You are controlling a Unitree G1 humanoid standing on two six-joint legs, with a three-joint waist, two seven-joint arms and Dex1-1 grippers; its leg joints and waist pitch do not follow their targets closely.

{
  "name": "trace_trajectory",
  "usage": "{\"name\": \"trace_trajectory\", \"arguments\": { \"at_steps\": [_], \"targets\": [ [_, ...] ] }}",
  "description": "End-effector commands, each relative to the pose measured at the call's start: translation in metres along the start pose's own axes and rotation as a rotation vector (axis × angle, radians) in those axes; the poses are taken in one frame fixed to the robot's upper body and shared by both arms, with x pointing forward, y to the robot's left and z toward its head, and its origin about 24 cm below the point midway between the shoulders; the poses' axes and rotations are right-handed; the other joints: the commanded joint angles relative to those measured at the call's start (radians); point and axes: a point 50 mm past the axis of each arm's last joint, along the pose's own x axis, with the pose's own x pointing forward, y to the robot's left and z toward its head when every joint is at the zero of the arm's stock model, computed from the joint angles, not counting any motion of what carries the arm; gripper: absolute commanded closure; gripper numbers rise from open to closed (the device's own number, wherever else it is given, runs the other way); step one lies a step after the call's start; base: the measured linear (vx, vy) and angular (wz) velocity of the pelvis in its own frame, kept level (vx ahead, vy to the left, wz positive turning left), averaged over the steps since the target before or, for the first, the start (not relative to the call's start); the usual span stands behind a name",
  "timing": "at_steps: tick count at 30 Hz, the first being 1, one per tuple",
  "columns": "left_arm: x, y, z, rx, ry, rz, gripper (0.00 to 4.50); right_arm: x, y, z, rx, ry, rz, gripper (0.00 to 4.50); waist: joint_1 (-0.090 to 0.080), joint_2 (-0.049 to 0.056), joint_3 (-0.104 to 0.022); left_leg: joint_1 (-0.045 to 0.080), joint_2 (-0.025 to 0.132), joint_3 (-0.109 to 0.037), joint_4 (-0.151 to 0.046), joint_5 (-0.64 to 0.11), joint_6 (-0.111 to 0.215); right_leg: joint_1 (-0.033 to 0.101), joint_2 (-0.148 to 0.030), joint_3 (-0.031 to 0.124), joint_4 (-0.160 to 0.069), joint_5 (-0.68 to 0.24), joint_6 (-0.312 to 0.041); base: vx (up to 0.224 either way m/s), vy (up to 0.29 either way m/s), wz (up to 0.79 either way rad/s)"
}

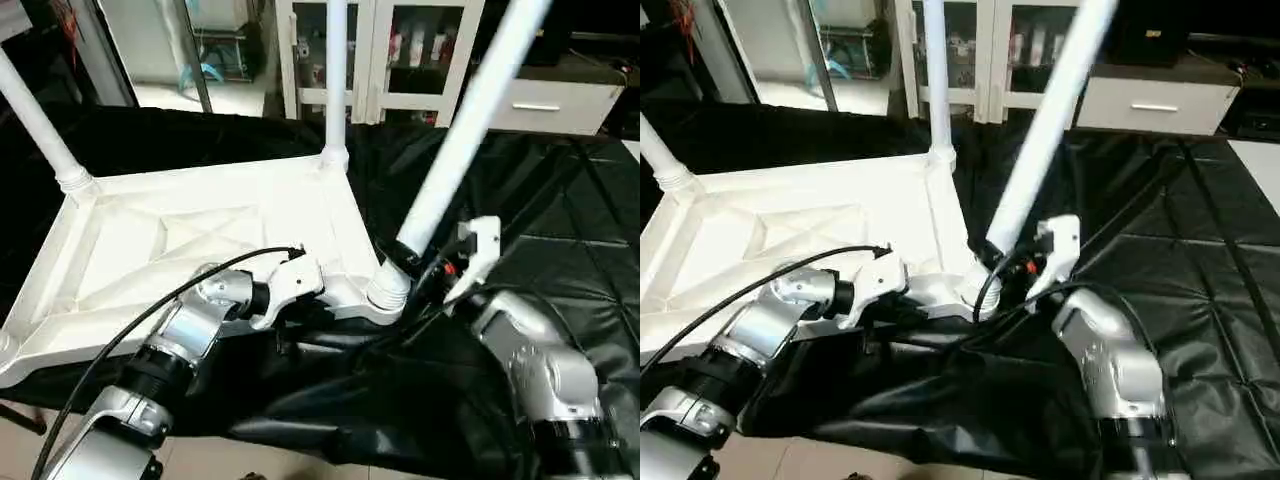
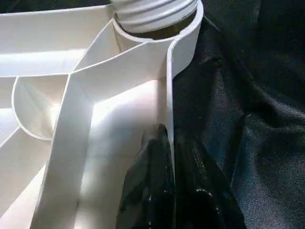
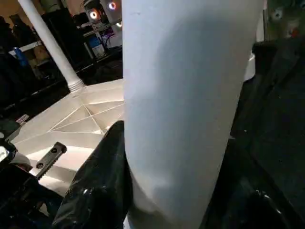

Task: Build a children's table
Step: Insert table leg to table base

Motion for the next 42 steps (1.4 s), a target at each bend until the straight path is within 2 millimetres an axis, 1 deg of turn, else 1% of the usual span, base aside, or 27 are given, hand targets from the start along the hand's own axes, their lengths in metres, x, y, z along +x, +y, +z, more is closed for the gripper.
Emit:
{"name": "trace_trajectory", "arguments": {
  "at_steps": [1, 2, 4, 6, 7, 9, 11, 14, 15, 17, 19, 20, 21, 24, 25, 28, 29, 30, 35, 36, 37, 38, 40, 41, 42],
  "targets": [
    [-0.002, 0.001, -0.007, -0.076, -0.05, 0.035, 4.5, -0.016, -0.017, -0.003, -0.076, 0.029, -0.129, 2.66, -0.001, -0.015, -0.056, 0.007, 0.051, -0.021, -0.084, -0.258, 0.019, 0.039, -0.057, 0.043, -0.079, -0.322, -0.19, 0.0, 0.0, 0.0],
    [-0.002, 0.002, -0.007, -0.079, -0.05, 0.042, 4.5, -0.018, -0.016, -0.003, -0.107, 0.023, -0.127, 2.66, -0.001, -0.015, -0.057, 0.008, 0.051, -0.022, -0.084, -0.261, 0.018, 0.04, -0.058, 0.043, -0.079, -0.324, -0.19, 0.0, 0.0, 0.0],
    [-0.002, 0.004, -0.007, -0.082, -0.051, 0.049, 4.5, -0.019, -0.015, -0.002, -0.127, 0.015, -0.126, 2.66, -0.002, -0.013, -0.055, 0.007, 0.05, -0.022, -0.085, -0.271, 0.02, 0.04, -0.058, 0.043, -0.081, -0.346, -0.184, 0.0, 0.0, 0.0],
    [-0.002, 0.004, -0.007, -0.084, -0.051, 0.053, 4.5, -0.021, -0.014, -0.002, -0.148, 0.013, -0.122, 2.66, -0.001, -0.013, -0.054, 0.009, 0.05, -0.023, -0.086, -0.282, 0.023, 0.038, -0.058, 0.043, -0.085, -0.37, -0.177, 0.0, 0.0, 0.0],
    [-0.002, 0.005, -0.007, -0.084, -0.05, 0.057, 4.5, -0.022, -0.012, -0.003, -0.168, 0.012, -0.113, 2.66, -0.001, -0.011, -0.054, 0.009, 0.051, -0.023, -0.086, -0.283, 0.022, 0.037, -0.058, 0.043, -0.085, -0.371, -0.177, 0.0, 0.0, 0.0],
    [-0.002, 0.007, -0.007, -0.087, -0.051, 0.072, 4.5, -0.024, -0.006, -0.006, -0.215, 0.015, -0.081, 2.66, 0.0, -0.012, -0.055, 0.008, 0.051, -0.023, -0.086, -0.278, 0.025, 0.037, -0.058, 0.044, -0.084, -0.355, -0.177, 0.0, 0.0, 0.0],
    [-0.002, 0.007, -0.007, -0.088, -0.051, 0.074, 4.5, -0.024, -0.006, -0.006, -0.219, 0.016, -0.076, 2.66, 0.001, -0.012, -0.055, 0.006, 0.051, -0.023, -0.086, -0.277, 0.031, 0.039, -0.058, 0.044, -0.083, -0.353, -0.177, 0.0, 0.0, 0.0],
    [-0.003, 0.008, -0.008, -0.089, -0.049, 0.078, 4.5, -0.023, -0.003, -0.012, -0.254, 0.062, -0.045, 2.66, 0.0, -0.012, -0.053, 0.005, 0.05, -0.024, -0.087, -0.286, 0.033, 0.039, -0.058, 0.043, -0.086, -0.375, -0.172, 0.0, 0.0, 0.0],
    [-0.003, 0.009, -0.008, -0.089, -0.048, 0.079, 4.5, -0.022, -0.002, -0.013, -0.26, 0.072, -0.036, 2.66, -0.002, -0.012, -0.051, 0.005, 0.05, -0.024, -0.088, -0.298, 0.03, 0.039, -0.058, 0.043, -0.088, -0.402, -0.163, 0.0, 0.0, 0.0],
    [-0.003, 0.009, -0.008, -0.089, -0.048, 0.08, 4.5, -0.021, -0.001, -0.014, -0.271, 0.096, -0.017, 2.66, -0.004, -0.012, -0.051, 0.009, 0.05, -0.024, -0.088, -0.314, 0.029, 0.035, -0.058, 0.043, -0.092, -0.428, -0.159, 0.0, 0.0, 0.0],
    [-0.004, 0.008, -0.009, -0.09, -0.044, 0.079, 4.5, -0.018, 0.002, -0.021, -0.283, 0.191, 0.041, 2.66, -0.006, -0.011, -0.05, 0.006, 0.05, -0.027, -0.09, -0.313, 0.03, 0.038, -0.058, 0.042, -0.091, -0.43, -0.157, 0.0, 0.0, 0.0],
    [-0.004, 0.008, -0.01, -0.09, -0.043, 0.079, 4.5, -0.017, 0.002, -0.022, -0.296, 0.213, 0.052, 2.66, -0.006, -0.01, -0.05, 0.007, 0.051, -0.027, -0.09, -0.316, 0.03, 0.037, -0.057, 0.042, -0.092, -0.432, -0.157, 0.0, 0.0, 0.0],
    [-0.004, 0.008, -0.01, -0.089, -0.041, 0.078, 4.5, -0.016, 0.003, -0.025, -0.295, 0.252, 0.072, 2.66, -0.008, -0.012, -0.05, 0.007, 0.05, -0.026, -0.089, -0.321, 0.029, 0.037, -0.058, 0.042, -0.092, -0.437, -0.156, 0.0, 0.0, 0.0],
    [-0.003, 0.008, -0.01, -0.09, -0.041, 0.077, 4.5, -0.014, 0.002, -0.025, -0.288, 0.281, 0.089, 2.66, -0.009, -0.013, -0.05, 0.005, 0.049, -0.026, -0.088, -0.317, 0.033, 0.037, -0.059, 0.043, -0.093, -0.445, -0.155, 0.0, 0.0, 0.0],
    [-0.003, 0.008, -0.01, -0.09, -0.041, 0.077, 4.5, -0.013, 0.002, -0.025, -0.278, 0.297, 0.091, 2.66, -0.009, -0.017, -0.05, 0.005, 0.05, -0.026, -0.088, -0.315, 0.033, 0.037, -0.059, 0.043, -0.094, -0.45, -0.152, 0.0, 0.0, 0.0],
    [-0.003, 0.008, -0.01, -0.091, -0.04, 0.075, 4.5, -0.01, 0.0, -0.024, -0.271, 0.327, 0.098, 2.66, -0.011, -0.014, -0.05, 0.008, 0.05, -0.026, -0.088, -0.322, 0.029, 0.034, -0.059, 0.043, -0.095, -0.465, -0.151, 0.0, 0.0, 0.0],
    [-0.003, 0.008, -0.011, -0.092, -0.04, 0.074, 4.5, -0.008, -0.001, -0.023, -0.262, 0.344, 0.101, 2.66, -0.012, -0.018, -0.05, 0.007, 0.05, -0.027, -0.089, -0.328, 0.028, 0.034, -0.058, 0.042, -0.095, -0.473, -0.148, 0.0, 0.0, 0.0],
    [-0.003, 0.008, -0.011, -0.092, -0.04, 0.073, 4.5, -0.006, -0.001, -0.023, -0.247, 0.363, 0.104, 2.66, -0.011, -0.016, -0.05, 0.007, 0.05, -0.029, -0.089, -0.327, 0.027, 0.035, -0.059, 0.042, -0.093, -0.475, -0.148, 0.0, 0.0, 0.0],
    [-0.003, 0.007, -0.011, -0.093, -0.038, 0.067, 4.5, 0.002, -0.004, -0.021, -0.266, 0.407, 0.115, 2.66, -0.015, -0.016, -0.049, 0.009, 0.05, -0.028, -0.089, -0.336, 0.019, 0.031, -0.06, 0.043, -0.098, -0.496, -0.142, 0.0, 0.0, 0.0],
    [-0.003, 0.006, -0.012, -0.092, -0.038, 0.066, 4.5, 0.004, -0.004, -0.022, -0.269, 0.408, 0.106, 2.66, -0.016, -0.012, -0.049, 0.008, 0.05, -0.029, -0.089, -0.336, 0.017, 0.032, -0.06, 0.042, -0.096, -0.492, -0.144, 0.0, 0.0, 0.0],
    [-0.003, 0.006, -0.012, -0.092, -0.038, 0.066, 4.5, 0.005, -0.005, -0.022, -0.269, 0.407, 0.1, 2.66, -0.019, -0.014, -0.049, 0.006, 0.05, -0.029, -0.09, -0.34, 0.015, 0.032, -0.059, 0.042, -0.097, -0.491, -0.143, 0.0, 0.0, 0.0],
    [-0.003, 0.006, -0.012, -0.092, -0.038, 0.066, 4.5, 0.005, -0.005, -0.022, -0.269, 0.406, 0.1, 2.66, -0.019, -0.014, -0.049, 0.008, 0.05, -0.029, -0.09, -0.344, 0.014, 0.03, -0.06, 0.042, -0.098, -0.495, -0.142, 0.0, 0.0, 0.0],
    [-0.003, 0.006, -0.011, -0.092, -0.04, 0.066, 4.5, 0.006, -0.005, -0.023, -0.263, 0.405, 0.094, 2.66, -0.021, -0.015, -0.048, 0.008, 0.05, -0.03, -0.091, -0.356, 0.011, 0.031, -0.059, 0.042, -0.098, -0.507, -0.137, 0.0, 0.0, 0.0],
    [-0.003, 0.006, -0.011, -0.094, -0.043, 0.068, 4.5, 0.005, -0.005, -0.028, -0.274, 0.423, 0.092, 2.66, -0.022, -0.019, -0.047, 0.008, 0.05, -0.03, -0.091, -0.36, 0.011, 0.03, -0.06, 0.042, -0.1, -0.52, -0.132, 0.0, 0.0, 0.0],
    [-0.003, 0.006, -0.011, -0.095, -0.044, 0.069, 4.5, 0.002, -0.005, -0.036, -0.272, 0.451, 0.093, 2.66, -0.022, -0.016, -0.047, 0.009, 0.05, -0.03, -0.091, -0.362, 0.01, 0.028, -0.061, 0.042, -0.1, -0.524, -0.132, 0.0, 0.0, 0.0]
  ]
}}
